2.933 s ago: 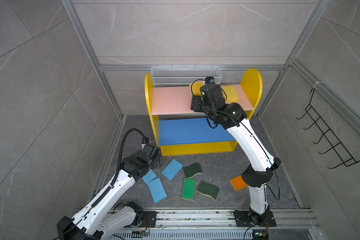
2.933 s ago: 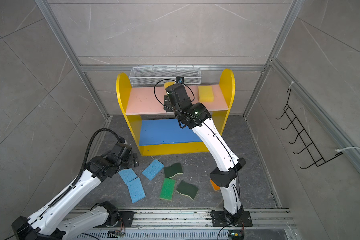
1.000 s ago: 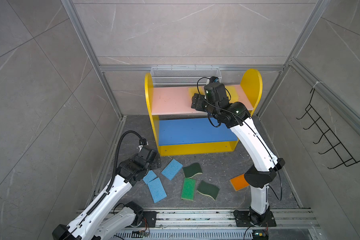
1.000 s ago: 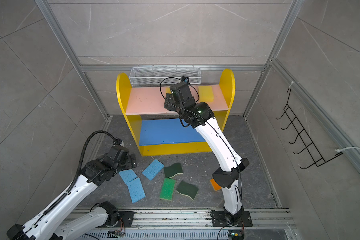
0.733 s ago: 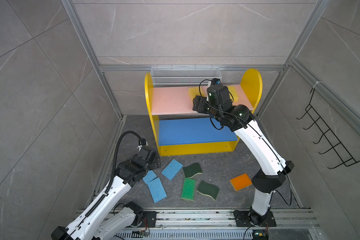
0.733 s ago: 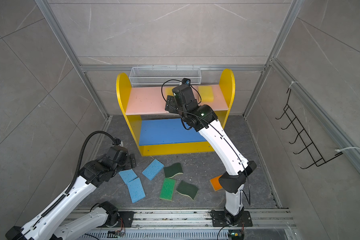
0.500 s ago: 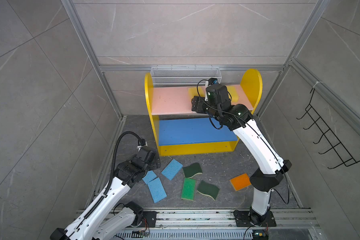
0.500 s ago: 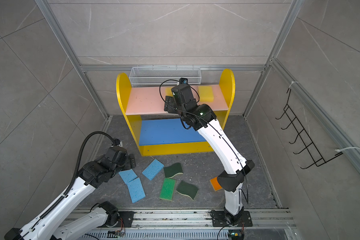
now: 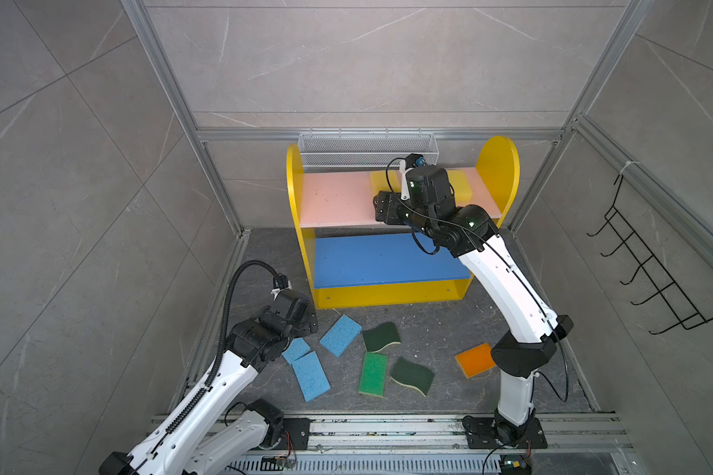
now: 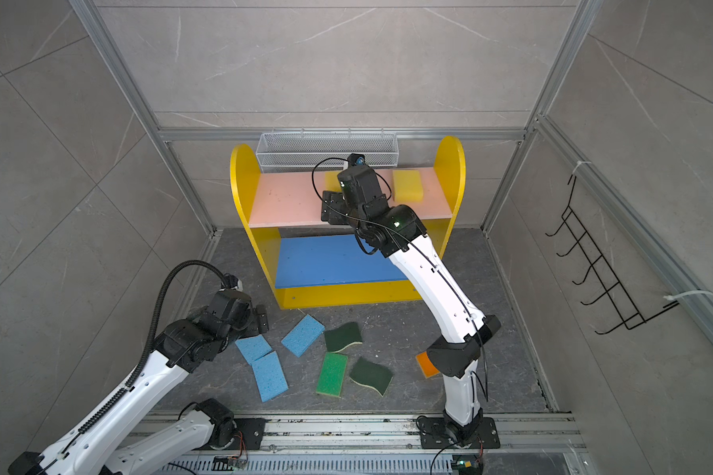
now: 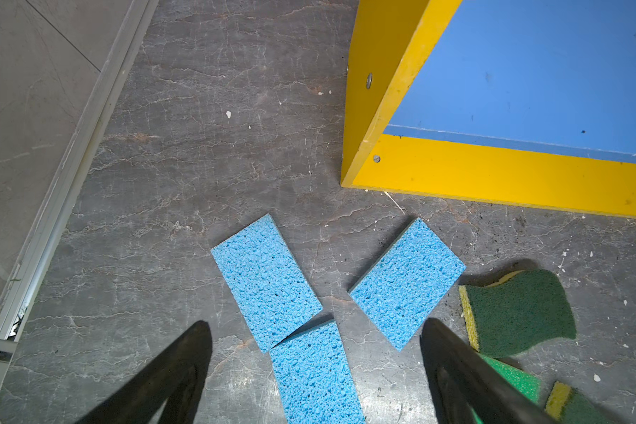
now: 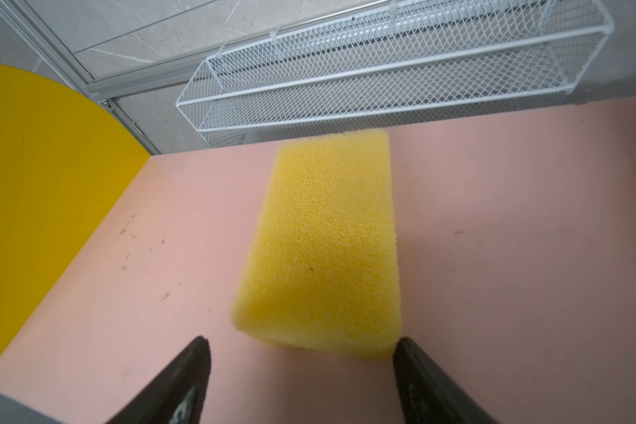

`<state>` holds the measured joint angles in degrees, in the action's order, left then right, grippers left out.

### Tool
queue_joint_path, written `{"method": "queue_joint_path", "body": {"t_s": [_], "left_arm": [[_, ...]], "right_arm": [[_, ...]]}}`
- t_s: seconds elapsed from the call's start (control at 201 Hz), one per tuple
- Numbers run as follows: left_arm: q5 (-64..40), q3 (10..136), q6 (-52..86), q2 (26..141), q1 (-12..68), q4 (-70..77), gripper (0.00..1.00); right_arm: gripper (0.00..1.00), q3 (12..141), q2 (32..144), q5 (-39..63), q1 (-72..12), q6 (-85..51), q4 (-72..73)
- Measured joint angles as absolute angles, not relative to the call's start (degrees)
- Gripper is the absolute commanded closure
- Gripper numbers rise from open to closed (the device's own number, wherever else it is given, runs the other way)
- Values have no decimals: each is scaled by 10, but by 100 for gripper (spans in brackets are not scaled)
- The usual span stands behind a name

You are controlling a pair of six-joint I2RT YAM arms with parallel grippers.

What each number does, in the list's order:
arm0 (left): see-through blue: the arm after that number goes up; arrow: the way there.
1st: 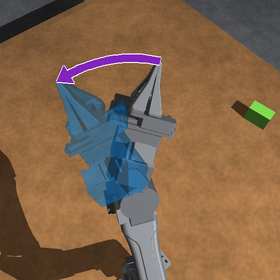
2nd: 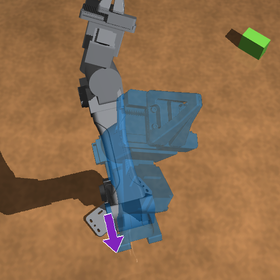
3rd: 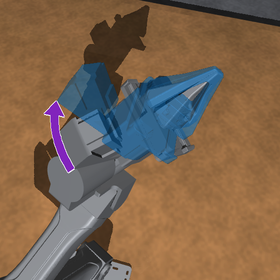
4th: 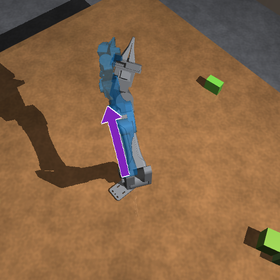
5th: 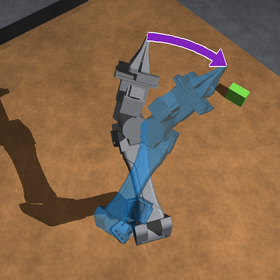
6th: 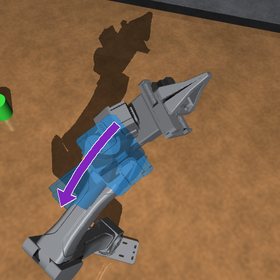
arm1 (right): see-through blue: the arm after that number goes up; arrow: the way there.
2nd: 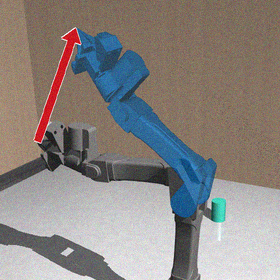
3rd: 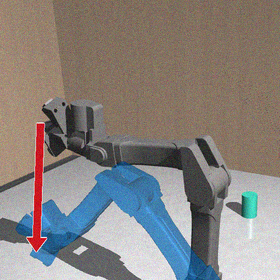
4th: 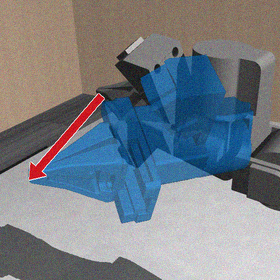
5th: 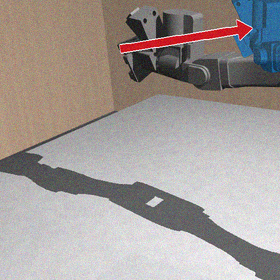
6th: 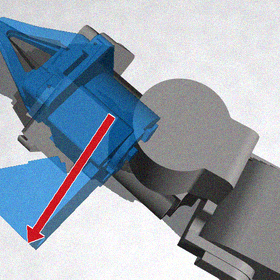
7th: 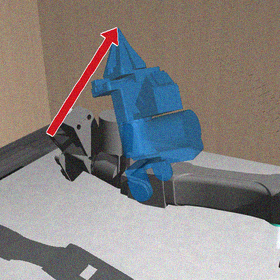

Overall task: Arrange cleaning sponges on a shelf
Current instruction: Place the cleaning sponge at the shelf, then pick up the cleaning sponge from the bottom-center of the table.

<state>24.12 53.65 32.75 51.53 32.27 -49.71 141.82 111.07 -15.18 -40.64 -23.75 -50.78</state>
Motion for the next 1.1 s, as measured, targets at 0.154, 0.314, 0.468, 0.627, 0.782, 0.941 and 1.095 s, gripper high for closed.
{"method": "queue_joint_path", "body": {"t_s": [0.154,0.314,0.468,0.627,0.782,0.941,1.095], "left_arm": [[239,536,328,516,323,-497,9],[239,536,328,516,323,-497,9],[236,536,328,520,323,-498,9],[229,536,328,524,323,-513,10],[207,536,328,520,325,-525,11],[179,536,331,498,342,-537,11],[173,533,347,493,385,-550,12]], "right_arm": [[19,1416,1103,-141,-408,-237,-519],[19,1409,1089,-139,-411,-237,-537],[19,1386,1062,-148,-412,-229,-557],[19,1342,1015,-163,-413,-220,-574],[18,1279,955,-176,-420,-211,-576],[19,1193,882,-197,-439,-207,-575],[18,1082,810,-225,-470,-208,-572]]}}
